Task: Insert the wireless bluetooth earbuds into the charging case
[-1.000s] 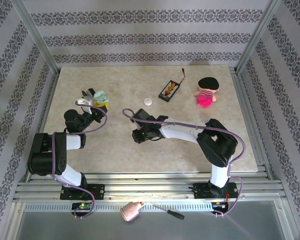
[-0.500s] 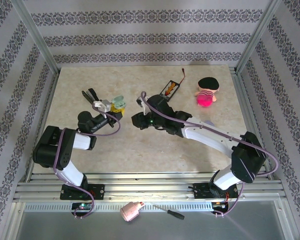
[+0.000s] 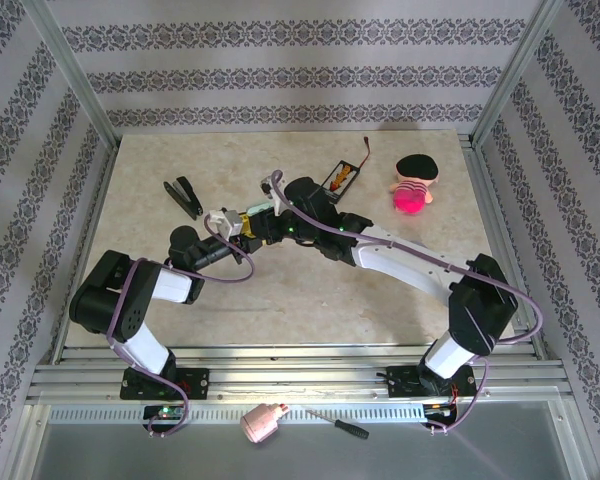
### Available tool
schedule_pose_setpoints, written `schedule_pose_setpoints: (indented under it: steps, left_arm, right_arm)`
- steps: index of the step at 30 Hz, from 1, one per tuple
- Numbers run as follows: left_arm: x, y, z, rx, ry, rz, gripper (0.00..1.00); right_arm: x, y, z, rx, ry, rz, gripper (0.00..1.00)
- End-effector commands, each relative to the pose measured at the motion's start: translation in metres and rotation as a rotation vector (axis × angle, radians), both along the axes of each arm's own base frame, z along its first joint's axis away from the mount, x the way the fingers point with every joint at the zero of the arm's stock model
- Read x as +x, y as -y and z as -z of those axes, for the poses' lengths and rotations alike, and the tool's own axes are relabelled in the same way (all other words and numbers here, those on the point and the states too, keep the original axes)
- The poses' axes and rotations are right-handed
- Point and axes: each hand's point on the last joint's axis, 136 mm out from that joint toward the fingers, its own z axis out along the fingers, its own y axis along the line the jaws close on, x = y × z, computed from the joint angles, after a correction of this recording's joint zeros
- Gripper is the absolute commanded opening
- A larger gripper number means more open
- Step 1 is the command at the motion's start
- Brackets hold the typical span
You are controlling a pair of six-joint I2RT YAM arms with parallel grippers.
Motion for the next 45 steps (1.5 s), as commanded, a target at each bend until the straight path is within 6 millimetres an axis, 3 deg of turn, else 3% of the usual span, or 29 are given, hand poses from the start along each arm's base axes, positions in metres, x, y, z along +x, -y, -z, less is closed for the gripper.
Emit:
schedule_pose_setpoints:
  steps: [1,10,30,34,45]
  left_arm:
    - [-0.005,0.01,-0.013,-0.001,0.088,0.048,0.18]
    - [-0.006,0.01,-0.013,0.005,0.096,0.051,0.18]
    - [-0.001,0.008,-0.016,0.001,0.102,0.025,0.18]
    - [0.0,0.007,-0.019,-0.003,0.108,0.02,0.18]
    - [0.004,0.006,-0.016,-0.002,0.098,0.004,0.18]
  right_arm:
    - [0.013,-0.004,-0.008,0.017,0.043,0.007,0.21]
    - [0.022,-0.003,0.013,-0.017,0.016,0.033,0.21]
    - [0.026,0.004,0.032,-0.033,-0.029,0.071,0.21]
    - [0.025,0.006,0.034,-0.032,-0.035,0.079,0.26]
    - [0.024,0.014,0.032,-0.051,-0.023,0.097,0.26]
